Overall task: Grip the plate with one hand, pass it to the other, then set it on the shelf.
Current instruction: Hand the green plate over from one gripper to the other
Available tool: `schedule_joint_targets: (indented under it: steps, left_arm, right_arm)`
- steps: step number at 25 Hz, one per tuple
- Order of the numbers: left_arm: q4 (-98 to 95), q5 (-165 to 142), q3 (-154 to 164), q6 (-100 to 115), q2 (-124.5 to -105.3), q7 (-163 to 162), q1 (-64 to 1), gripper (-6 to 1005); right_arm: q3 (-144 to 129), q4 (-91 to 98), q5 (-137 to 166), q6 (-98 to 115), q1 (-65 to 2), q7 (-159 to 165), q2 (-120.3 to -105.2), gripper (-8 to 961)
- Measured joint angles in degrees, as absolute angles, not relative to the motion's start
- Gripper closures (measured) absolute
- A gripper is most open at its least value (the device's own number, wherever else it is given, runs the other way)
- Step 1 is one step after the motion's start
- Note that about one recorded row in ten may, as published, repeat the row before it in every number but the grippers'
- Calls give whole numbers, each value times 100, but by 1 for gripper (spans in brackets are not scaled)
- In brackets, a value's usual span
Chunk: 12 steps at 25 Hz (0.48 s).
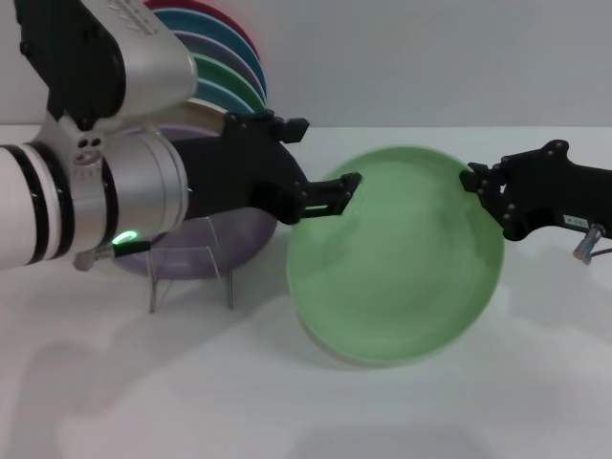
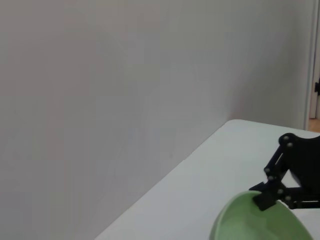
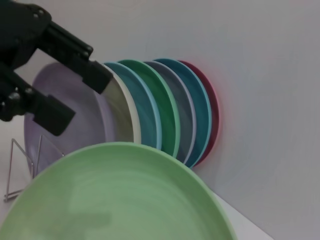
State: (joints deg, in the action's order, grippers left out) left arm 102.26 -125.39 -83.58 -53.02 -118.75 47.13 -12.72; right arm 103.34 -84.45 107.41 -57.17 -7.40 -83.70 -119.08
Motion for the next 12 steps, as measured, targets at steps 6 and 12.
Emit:
schedule_joint_targets:
  steps: [6,12]
  left_arm:
    - [9956,-12543,-8359,-5288,-11882,4635,-1335,198]
    - [9788,-12538,-8327,-5279,-11849,4575,-1422,198]
  right_arm:
    - [10220,-8616,10694,-5792,-670,-8373,-11913,936]
    - [10178,-8834,10605,-5916,-574,-8376,-11924,936]
